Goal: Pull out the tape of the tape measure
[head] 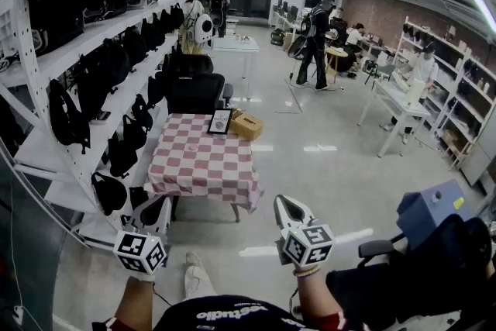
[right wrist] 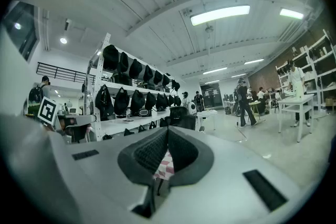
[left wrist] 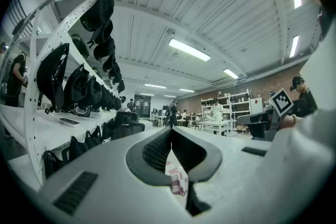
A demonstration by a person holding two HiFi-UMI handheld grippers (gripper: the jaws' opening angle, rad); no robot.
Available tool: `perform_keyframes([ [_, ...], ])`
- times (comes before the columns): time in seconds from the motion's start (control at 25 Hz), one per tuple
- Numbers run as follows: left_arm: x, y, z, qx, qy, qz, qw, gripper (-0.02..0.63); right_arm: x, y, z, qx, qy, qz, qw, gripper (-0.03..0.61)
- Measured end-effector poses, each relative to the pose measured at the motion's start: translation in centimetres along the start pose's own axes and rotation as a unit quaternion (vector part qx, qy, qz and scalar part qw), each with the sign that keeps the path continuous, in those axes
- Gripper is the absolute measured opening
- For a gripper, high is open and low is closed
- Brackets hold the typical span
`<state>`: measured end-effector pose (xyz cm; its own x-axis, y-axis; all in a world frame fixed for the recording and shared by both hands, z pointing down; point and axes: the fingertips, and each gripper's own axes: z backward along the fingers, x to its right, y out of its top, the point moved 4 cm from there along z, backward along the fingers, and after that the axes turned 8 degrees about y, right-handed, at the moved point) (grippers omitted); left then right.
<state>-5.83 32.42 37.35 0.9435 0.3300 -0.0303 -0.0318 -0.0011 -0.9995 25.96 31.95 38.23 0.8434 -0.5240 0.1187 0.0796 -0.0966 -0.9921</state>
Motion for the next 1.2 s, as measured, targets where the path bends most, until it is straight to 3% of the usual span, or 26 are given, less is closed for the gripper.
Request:
perform_keyframes([
  [0.72,0.6,-0.3,-0.4,-0.004,-0.008,-0.005,0.9999,0.006,0.7,-0.4,1.5,0.006,-0.02,0.0,1.0,-0.003],
  [1.2,0.1,-1.2,0.5,-0.019,0.006,-0.008,0.9998,0.006,0.3,-1.3,0.8,0.007,0.008,-0.021,1.0,-0.002],
])
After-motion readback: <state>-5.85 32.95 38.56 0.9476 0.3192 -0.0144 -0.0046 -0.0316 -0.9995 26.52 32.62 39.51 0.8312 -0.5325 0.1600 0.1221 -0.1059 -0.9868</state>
